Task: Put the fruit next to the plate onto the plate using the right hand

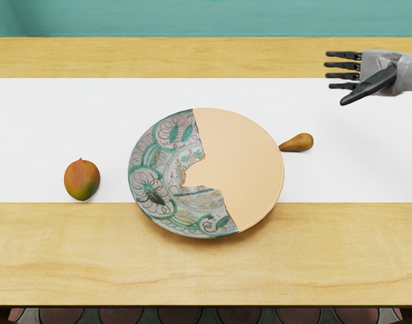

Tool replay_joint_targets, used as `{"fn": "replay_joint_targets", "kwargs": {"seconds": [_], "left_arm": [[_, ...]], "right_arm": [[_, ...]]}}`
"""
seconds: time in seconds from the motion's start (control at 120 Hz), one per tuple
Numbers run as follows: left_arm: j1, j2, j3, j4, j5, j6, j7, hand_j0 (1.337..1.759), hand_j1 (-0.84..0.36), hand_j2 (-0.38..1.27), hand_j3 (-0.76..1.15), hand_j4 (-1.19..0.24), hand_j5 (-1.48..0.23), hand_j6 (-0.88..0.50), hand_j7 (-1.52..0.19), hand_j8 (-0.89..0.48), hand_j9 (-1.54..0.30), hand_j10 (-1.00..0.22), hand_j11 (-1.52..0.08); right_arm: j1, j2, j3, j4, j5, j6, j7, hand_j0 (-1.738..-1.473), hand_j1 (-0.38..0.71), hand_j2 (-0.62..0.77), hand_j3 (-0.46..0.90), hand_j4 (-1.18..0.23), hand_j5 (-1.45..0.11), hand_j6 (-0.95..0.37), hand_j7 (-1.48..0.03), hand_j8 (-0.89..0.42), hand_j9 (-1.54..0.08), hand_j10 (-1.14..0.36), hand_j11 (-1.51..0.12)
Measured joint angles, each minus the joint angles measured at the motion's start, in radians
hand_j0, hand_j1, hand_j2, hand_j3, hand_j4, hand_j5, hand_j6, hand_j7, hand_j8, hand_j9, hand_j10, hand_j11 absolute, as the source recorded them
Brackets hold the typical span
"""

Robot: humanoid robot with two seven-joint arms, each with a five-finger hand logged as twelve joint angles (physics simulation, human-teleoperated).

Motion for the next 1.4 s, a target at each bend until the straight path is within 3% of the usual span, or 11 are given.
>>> {"fn": "replay_joint_targets", "kwargs": {"seconds": [0.117,0.192,0.342,0.533,0.758,1.4], "left_arm": [[-0.001,0.000,0.000,0.000,0.000,0.000,0.000,1.658,0.35,0.00,0.00,0.00,0.00,0.00,0.00,0.00,0.00,0.00,0.00],[-0.001,0.000,-0.001,0.000,0.000,0.000,0.000,1.658,0.35,0.00,0.00,0.00,0.00,0.00,0.00,0.00,0.00,0.00,0.00],[-0.001,0.000,-0.001,0.000,0.000,0.000,0.000,1.658,0.35,0.00,0.00,0.00,0.00,0.00,0.00,0.00,0.00,0.00,0.00],[0.000,0.000,-0.001,0.000,0.000,0.000,0.000,1.658,0.35,0.00,0.00,0.00,0.00,0.00,0.00,0.00,0.00,0.00,0.00],[0.000,0.000,-0.002,0.000,0.000,0.000,0.000,1.658,0.35,0.00,0.00,0.00,0.00,0.00,0.00,0.00,0.00,0.00,0.00],[0.000,0.000,-0.002,0.000,0.000,0.000,0.000,1.658,0.35,0.00,0.00,0.00,0.00,0.00,0.00,0.00,0.00,0.00,0.00]], "right_arm": [[0.029,0.017,0.000,0.001,-0.098,0.000,-0.001,-1.658,-0.35,0.00,0.00,0.00,0.00,0.00,0.00,0.00,0.00,0.00,0.00],[0.067,0.044,0.000,0.010,-0.250,0.000,-0.002,-1.658,-0.35,0.00,0.00,0.00,0.00,0.00,0.00,0.00,0.00,0.00,0.00],[0.091,0.083,-0.006,0.187,-0.571,-0.005,-0.002,-1.658,-0.35,0.00,0.00,0.00,0.00,0.00,0.00,0.00,0.00,0.00,0.00],[0.041,0.116,-0.055,0.271,-0.850,-0.249,-0.003,-1.658,-0.35,0.00,0.00,0.00,0.00,0.00,0.00,0.00,0.00,0.00,0.00],[-0.005,0.198,-0.151,0.291,-0.933,-0.467,-0.004,-1.658,-0.33,0.00,0.00,-0.02,-0.03,-0.02,-0.03,-0.02,-0.03,-0.02,-0.03],[-0.088,0.243,-0.188,0.295,-0.968,-0.675,-0.004,-1.658,0.02,-0.06,0.00,-0.31,-0.40,-0.31,-0.40,-0.31,-0.40,-0.31,-0.40]]}}
